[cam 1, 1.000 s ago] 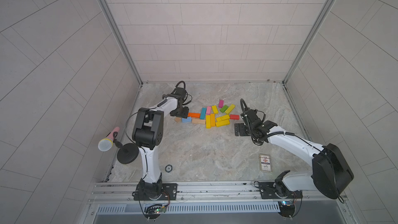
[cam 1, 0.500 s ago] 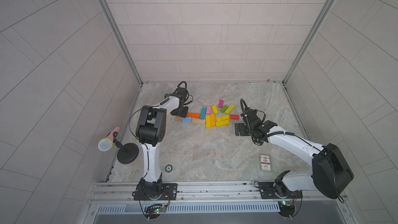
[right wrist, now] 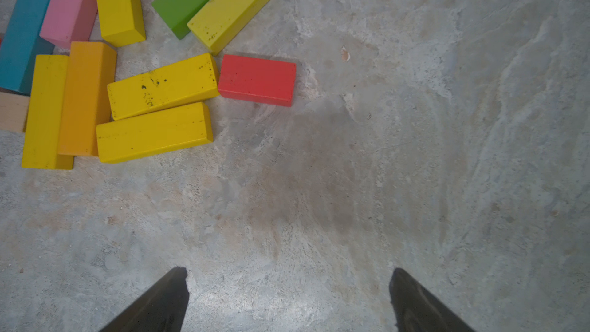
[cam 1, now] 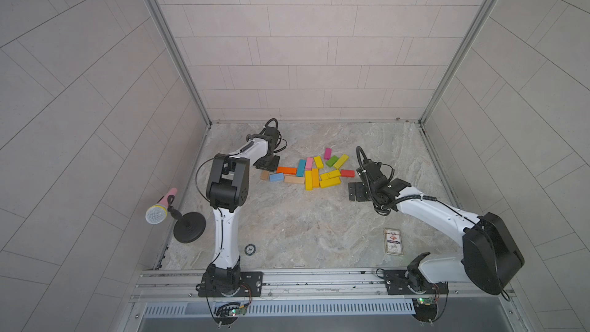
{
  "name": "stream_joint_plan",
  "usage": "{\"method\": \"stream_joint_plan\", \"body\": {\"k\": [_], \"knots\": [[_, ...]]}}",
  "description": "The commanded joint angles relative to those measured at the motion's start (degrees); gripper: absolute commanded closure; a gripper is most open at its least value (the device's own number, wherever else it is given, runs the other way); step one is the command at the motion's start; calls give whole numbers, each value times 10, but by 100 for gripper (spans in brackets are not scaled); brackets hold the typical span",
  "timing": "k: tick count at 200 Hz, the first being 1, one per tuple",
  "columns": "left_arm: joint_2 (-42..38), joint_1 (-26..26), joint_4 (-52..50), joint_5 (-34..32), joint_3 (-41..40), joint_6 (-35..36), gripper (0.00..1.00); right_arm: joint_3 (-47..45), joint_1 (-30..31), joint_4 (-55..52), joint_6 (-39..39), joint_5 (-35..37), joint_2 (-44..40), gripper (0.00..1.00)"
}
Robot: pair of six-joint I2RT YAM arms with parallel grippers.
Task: Assemble the letter h with building blocks
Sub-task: Pick up the building block from the center of the board, then place the building block at the center of the board.
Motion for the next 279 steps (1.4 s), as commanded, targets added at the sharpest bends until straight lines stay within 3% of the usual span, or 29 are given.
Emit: {"method": "stream_joint_plan", "body": {"k": [1, 23, 89, 155, 187, 231, 279], "knots": [[35, 2, -55, 10, 13, -7, 68, 5, 4, -10, 2, 14, -12, 0], [18, 2, -52, 9, 18, -20, 77, 4, 3, -8, 3, 16, -14, 0], [-171, -7, -35, 42, 4, -113, 81, 1, 4, -2, 6, 10, -19, 0], [-370, -66, 8, 40, -256, -181, 82, -8, 4, 7, 14, -14, -38, 0], [-351, -120, 10, 4, -303, -198, 84, -10, 4, 5, 16, -16, -44, 0], [-310, -129, 80, 15, -353, -223, 85, -17, 4, 2, 17, -7, -62, 0], [-287, -134, 111, -17, -372, -238, 85, -18, 4, 0, 18, -2, -66, 0]]}}
